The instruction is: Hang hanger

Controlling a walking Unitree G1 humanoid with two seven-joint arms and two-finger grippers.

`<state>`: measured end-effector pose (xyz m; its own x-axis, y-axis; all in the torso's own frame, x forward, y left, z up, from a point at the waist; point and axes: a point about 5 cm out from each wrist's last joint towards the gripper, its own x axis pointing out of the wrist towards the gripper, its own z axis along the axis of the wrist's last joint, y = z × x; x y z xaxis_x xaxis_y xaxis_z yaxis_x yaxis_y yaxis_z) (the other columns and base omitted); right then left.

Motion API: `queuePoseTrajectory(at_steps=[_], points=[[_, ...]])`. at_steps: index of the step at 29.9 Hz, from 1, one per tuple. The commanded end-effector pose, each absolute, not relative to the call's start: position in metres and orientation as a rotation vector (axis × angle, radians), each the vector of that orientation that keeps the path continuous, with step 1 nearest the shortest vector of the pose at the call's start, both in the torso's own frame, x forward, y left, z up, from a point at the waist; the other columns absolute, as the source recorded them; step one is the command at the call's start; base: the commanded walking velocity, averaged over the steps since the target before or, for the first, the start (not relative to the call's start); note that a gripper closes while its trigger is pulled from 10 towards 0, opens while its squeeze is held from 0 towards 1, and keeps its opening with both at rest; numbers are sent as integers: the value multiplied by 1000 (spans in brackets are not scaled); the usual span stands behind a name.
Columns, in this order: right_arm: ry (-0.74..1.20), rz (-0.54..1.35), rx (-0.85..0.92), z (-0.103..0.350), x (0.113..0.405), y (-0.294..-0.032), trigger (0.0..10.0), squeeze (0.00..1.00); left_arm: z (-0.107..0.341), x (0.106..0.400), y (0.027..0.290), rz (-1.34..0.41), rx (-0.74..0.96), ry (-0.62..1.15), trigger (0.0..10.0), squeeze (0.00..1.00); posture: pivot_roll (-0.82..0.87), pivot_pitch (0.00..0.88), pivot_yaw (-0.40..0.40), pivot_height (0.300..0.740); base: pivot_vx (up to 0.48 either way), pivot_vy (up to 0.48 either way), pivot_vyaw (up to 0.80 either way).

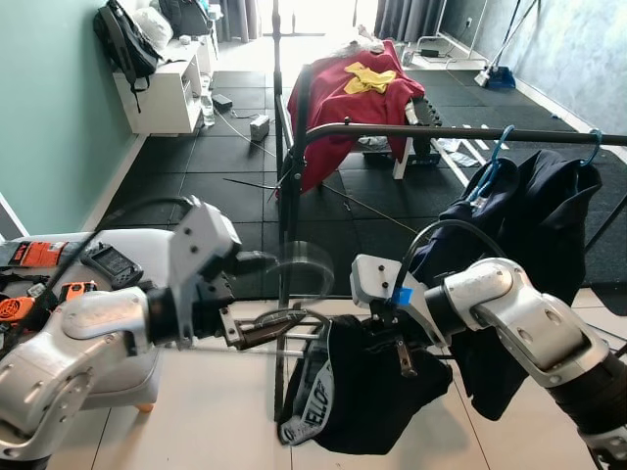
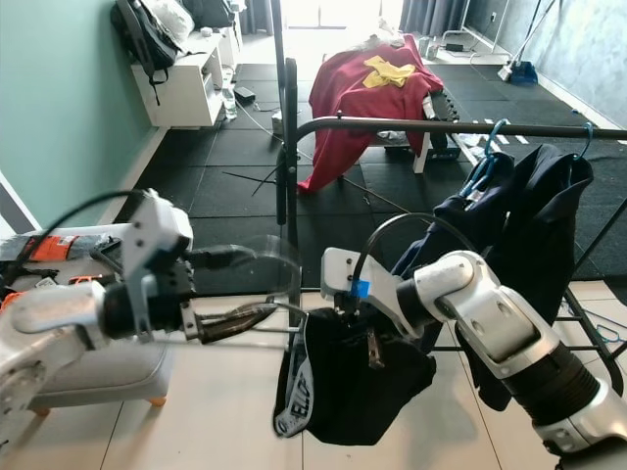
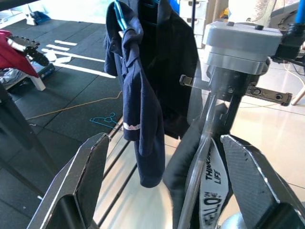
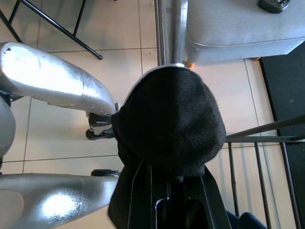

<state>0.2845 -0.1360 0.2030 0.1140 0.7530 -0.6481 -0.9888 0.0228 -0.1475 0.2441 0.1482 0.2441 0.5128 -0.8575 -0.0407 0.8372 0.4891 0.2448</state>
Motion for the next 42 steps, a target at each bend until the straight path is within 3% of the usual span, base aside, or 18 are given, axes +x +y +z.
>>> queuePoseTrajectory(at_steps=[1,12,23,24,26,27,42], points=[[439,1426,-667,205,284,-135,10000,0,244,243,152,-1025,265,-77,10000,0,-70,43,2,740,0,0,0],[428,1428,-670,207,285,-134,10000,0,229,230,137,-1151,223,-22,10000,0,-73,45,-1,740,0,0,0],[413,1440,-656,209,282,-132,10000,0,217,230,127,-1171,215,13,10000,0,-75,47,6,740,0,0,0],[409,1441,-655,209,282,-131,10000,0,216,232,125,-1170,211,17,4157,0,-74,48,7,740,0,0,0],[407,1441,-655,210,282,-131,10000,0,216,232,124,-1170,209,19,4157,0,-73,47,7,740,0,0,0],[403,1442,-654,210,282,-131,10000,0,214,232,121,-1179,206,25,0,0,-72,48,8,740,0,0,0],[381,1447,-645,213,281,-129,10000,0,197,233,115,-1171,285,103,0,0,-71,47,12,740,0,0,0]])
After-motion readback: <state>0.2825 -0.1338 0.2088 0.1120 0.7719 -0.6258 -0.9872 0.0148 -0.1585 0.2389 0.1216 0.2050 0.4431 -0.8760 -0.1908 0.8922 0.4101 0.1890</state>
